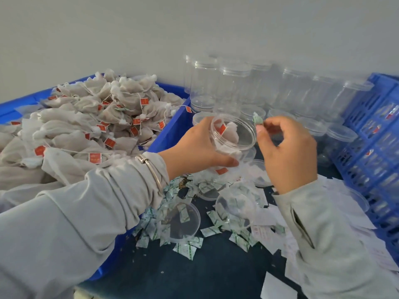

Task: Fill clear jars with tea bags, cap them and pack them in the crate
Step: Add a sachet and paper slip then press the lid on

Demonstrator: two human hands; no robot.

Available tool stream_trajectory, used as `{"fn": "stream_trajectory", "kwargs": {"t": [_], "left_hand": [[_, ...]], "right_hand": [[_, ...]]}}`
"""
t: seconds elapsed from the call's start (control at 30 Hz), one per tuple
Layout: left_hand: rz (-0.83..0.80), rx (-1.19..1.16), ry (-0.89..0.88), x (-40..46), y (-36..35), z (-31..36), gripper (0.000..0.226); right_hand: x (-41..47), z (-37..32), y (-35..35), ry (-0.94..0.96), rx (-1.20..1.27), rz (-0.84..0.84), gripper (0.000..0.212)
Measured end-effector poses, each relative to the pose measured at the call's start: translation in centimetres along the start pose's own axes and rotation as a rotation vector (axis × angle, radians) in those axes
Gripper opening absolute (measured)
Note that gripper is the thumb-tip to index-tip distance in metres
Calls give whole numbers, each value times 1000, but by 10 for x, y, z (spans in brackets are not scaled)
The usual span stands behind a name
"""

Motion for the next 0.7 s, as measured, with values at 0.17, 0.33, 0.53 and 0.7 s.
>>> {"fn": "stream_trajectory", "kwargs": {"t": [0.17,0.33,0.53,0.7], "left_hand": [[-61,-32,-14,-4,-17,7,88],[-57,-41,13,-3,-17,8,94],[6,-83,99,-1,-16,5,99],[24,-90,136,0,-20,6,102]], "right_hand": [[4,-3,-6,-7,-61,-127,14],[2,12,9,25,12,7,15],[4,78,25,-264,-226,-193,19],[-28,127,17,-510,-548,-651,22]]}}
Point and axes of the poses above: each hand's wrist, its own x-axis towards the middle knuckle, its own y-axis out of the back of the hand, z = x × y, the point moved 2 cm from there along x, towards the middle knuckle, and after that the axes turned 13 degrees about -y, right-handed, at the moved point
